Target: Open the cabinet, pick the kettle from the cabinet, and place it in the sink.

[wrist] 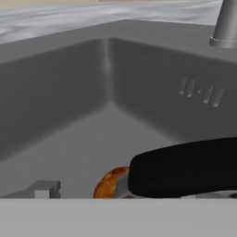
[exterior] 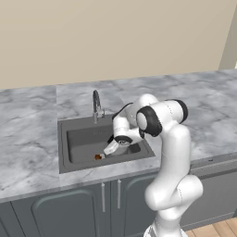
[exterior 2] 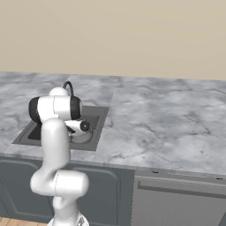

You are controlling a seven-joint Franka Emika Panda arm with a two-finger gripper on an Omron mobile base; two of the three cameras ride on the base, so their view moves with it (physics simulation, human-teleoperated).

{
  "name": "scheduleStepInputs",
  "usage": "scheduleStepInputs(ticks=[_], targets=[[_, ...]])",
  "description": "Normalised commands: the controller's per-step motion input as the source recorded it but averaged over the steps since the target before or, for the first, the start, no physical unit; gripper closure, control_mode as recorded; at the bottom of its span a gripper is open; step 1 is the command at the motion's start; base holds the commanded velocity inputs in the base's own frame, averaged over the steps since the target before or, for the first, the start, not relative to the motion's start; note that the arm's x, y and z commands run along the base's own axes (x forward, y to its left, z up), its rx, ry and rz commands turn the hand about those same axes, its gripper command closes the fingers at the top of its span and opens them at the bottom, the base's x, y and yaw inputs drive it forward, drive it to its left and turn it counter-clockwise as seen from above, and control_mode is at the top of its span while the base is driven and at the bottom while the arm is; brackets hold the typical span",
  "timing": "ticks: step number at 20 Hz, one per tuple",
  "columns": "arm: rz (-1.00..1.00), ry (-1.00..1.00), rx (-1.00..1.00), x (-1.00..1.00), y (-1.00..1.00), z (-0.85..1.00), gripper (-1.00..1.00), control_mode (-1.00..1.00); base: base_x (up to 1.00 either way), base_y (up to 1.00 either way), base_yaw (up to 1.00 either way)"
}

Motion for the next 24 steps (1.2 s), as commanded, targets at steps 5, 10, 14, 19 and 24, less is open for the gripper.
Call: scheduleStepInputs(ticks=[5,10,14,19,24], targets=[[-0.19,0.13,-0.10,-0.11,-0.32,-0.12,-1.00,-1.00,0.00,0.00,0.00],[-0.20,0.11,-0.05,-0.22,-0.42,-0.17,-1.00,-1.00,0.00,0.00,0.00],[-0.25,0.14,-0.07,-0.21,-0.30,-0.11,-1.00,-1.00,0.00,0.00,0.00],[-0.23,0.05,-0.11,-0.09,-0.11,0.01,-1.00,-1.00,0.00,0.00,0.00],[-0.17,0.01,-0.12,-0.07,-0.10,0.13,-1.00,-1.00,0.00,0.00,0.00]])
